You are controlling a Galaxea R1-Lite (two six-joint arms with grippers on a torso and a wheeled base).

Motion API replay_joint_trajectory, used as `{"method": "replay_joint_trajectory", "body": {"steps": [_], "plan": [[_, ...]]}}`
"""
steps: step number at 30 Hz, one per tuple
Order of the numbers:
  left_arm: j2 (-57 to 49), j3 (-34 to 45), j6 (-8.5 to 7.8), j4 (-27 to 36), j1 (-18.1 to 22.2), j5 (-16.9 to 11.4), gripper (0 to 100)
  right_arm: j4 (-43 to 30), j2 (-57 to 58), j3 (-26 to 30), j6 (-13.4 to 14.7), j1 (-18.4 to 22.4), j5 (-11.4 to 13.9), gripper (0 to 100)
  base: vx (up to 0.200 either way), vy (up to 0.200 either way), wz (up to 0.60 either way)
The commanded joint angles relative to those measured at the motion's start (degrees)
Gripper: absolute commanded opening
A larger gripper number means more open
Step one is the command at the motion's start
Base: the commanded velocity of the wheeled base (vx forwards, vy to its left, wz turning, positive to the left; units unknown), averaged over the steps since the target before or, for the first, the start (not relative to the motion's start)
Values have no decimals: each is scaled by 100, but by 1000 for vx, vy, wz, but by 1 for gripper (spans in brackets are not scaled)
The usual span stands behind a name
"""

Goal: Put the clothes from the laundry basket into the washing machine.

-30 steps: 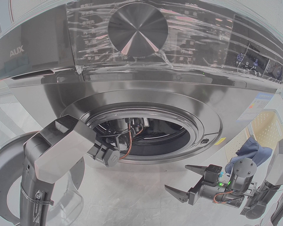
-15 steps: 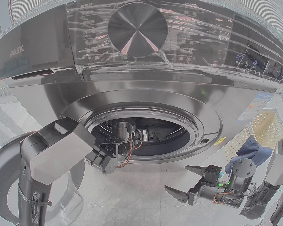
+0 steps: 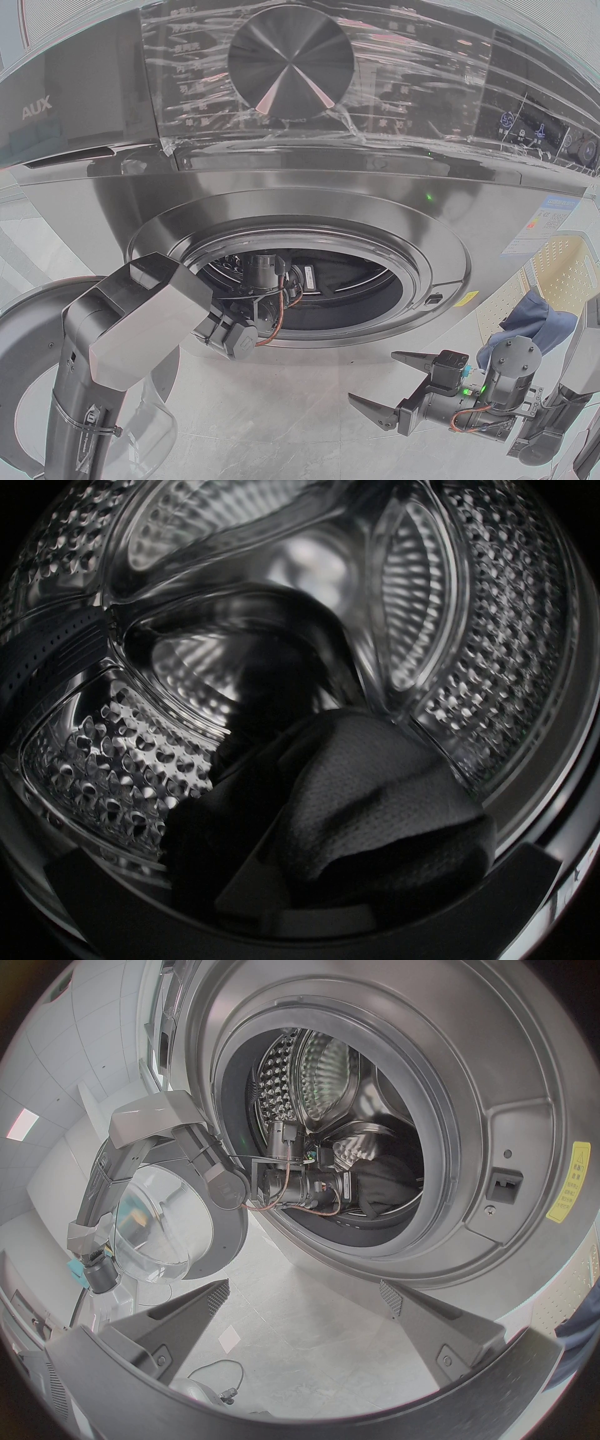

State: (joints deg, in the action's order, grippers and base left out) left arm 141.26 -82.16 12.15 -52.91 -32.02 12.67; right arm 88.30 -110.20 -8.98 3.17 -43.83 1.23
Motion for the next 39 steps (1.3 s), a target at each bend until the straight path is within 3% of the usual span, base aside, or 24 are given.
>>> {"method": "replay_joint_trajectory", "body": {"steps": [1, 4, 13, 20, 21, 25, 29, 36, 39], "plan": [[296, -546, 217, -62, 30, 61, 0, 12, -36, -16, -1, -3, 0, 100, 0, 0, 0], [314, -880, 428, -132, 30, 78, 0, 12, -45, -24, -1, -3, 9, 100, 0, 0, 0], [323, -1241, 446, -607, -14, 78, 0, 12, -45, -33, -1, -3, 9, 100, 0, 0, 0], [332, -1126, 437, -616, -32, 78, 0, 12, -36, -33, -1, -3, 0, 100, 0, 0, 0], [323, -1100, 437, -616, -32, 78, 100, 12, -36, -33, -1, -3, 9, 100, 0, 0, 0], [165, -845, 428, -536, -58, 122, 100, 12, -36, -33, -1, 6, 9, 100, 0, 0, 0], [-591, 104, 331, -53, -129, 184, 100, 12, -36, -33, -1, 6, 9, 100, 0, 0, 0], [-881, 895, -196, 219, -120, 192, 100, 3, -63, -33, -1, -12, 0, 100, 0, 0, 0], [-670, 869, -222, 211, -129, 192, 100, 3, -63, -24, -1, -47, 0, 100, 0, 0, 0]]}}
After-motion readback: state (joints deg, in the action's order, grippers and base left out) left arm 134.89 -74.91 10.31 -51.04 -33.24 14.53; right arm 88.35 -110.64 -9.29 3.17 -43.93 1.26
